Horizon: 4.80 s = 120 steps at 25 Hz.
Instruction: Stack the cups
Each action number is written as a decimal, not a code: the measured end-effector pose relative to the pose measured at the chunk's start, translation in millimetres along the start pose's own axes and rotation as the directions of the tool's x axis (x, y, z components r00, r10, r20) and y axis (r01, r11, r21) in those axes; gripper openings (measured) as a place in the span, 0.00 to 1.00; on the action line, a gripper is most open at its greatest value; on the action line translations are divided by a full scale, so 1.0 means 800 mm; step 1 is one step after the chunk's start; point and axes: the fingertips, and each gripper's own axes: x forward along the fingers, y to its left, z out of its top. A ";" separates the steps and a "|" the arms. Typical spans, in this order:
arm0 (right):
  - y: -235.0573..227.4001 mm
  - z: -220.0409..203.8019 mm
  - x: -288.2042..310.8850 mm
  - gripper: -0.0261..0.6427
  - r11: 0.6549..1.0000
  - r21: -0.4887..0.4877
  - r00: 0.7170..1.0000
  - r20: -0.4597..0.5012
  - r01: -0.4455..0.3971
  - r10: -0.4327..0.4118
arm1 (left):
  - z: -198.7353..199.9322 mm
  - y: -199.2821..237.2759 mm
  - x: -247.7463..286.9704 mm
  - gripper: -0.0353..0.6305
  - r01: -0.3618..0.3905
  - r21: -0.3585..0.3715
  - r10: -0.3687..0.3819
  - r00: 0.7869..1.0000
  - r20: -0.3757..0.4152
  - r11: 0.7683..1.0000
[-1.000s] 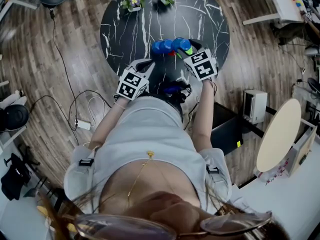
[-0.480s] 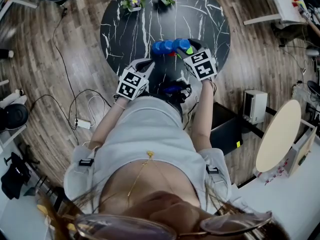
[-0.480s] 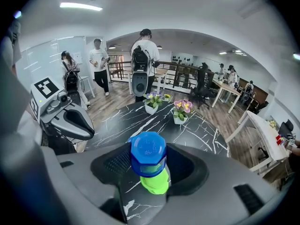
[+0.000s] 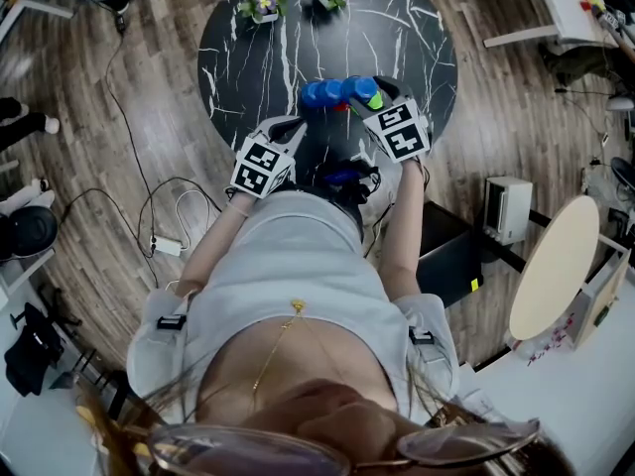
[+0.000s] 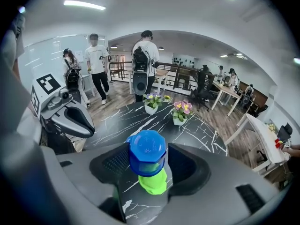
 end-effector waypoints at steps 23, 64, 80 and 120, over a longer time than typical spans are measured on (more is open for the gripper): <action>0.004 0.004 -0.033 0.48 0.999 0.037 0.996 0.089 0.013 -0.017 | 0.006 -0.001 0.000 0.11 -0.009 0.010 0.008 1.000 0.022 1.000; 0.076 -0.041 -0.076 0.08 0.977 0.211 0.933 0.357 -0.028 -0.051 | 0.061 -0.058 0.000 0.11 0.074 0.075 -0.084 0.986 0.144 0.994; 0.076 -0.004 -0.110 0.07 0.988 0.155 0.858 0.507 0.001 -0.081 | 0.098 -0.079 -0.008 0.11 0.105 0.122 -0.129 0.969 0.211 0.987; 0.069 0.050 -0.172 0.06 0.990 0.134 0.751 0.649 0.051 -0.127 | 0.175 -0.120 -0.036 0.11 0.143 0.249 -0.227 0.909 0.350 0.958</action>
